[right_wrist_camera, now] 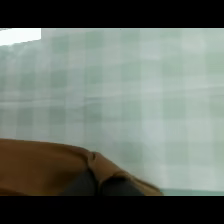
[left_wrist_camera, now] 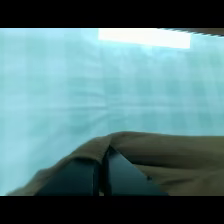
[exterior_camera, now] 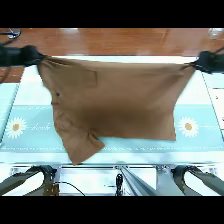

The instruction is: Fold the shirts.

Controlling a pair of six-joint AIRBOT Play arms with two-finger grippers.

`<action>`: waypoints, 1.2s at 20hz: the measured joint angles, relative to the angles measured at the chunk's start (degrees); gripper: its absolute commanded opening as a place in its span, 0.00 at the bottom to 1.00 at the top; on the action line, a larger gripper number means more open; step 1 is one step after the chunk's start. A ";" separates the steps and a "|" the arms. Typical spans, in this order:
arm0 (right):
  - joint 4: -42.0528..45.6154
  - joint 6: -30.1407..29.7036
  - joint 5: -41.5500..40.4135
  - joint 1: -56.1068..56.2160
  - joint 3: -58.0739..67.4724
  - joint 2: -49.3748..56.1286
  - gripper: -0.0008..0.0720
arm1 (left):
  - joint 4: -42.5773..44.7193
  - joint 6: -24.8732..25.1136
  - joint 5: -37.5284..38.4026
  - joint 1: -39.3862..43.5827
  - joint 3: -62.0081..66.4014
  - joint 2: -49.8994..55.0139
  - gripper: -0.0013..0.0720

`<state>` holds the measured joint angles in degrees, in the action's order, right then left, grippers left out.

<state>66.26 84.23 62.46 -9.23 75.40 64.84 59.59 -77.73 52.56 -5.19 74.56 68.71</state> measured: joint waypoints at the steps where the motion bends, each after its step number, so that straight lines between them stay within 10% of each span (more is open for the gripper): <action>1: -3.39 -1.97 -2.84 0.00 0.68 4.02 0.05 | -0.11 -1.31 -4.55 1.62 -0.17 3.21 0.05; 11: -14.93 -1.20 -6.27 -1.66 21.73 36.57 0.05 | -1.01 -12.70 -18.38 5.05 -0.07 20.24 0.05; 22: -2.10 -1.68 17.33 -3.91 21.05 40.76 0.06 | -1.07 -2.75 5.40 -0.55 -0.37 23.15 0.05; 23: -1.64 -1.66 17.46 -3.61 20.04 40.83 0.10 | -1.09 -2.45 6.34 -0.22 -0.42 23.58 0.05; 24: -1.42 -1.64 17.35 -3.28 19.19 40.87 0.42 | -1.07 -2.16 7.52 0.11 -0.48 24.13 0.12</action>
<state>64.84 82.59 79.81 -12.51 94.59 105.71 58.52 -79.90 60.07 -5.08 74.08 92.84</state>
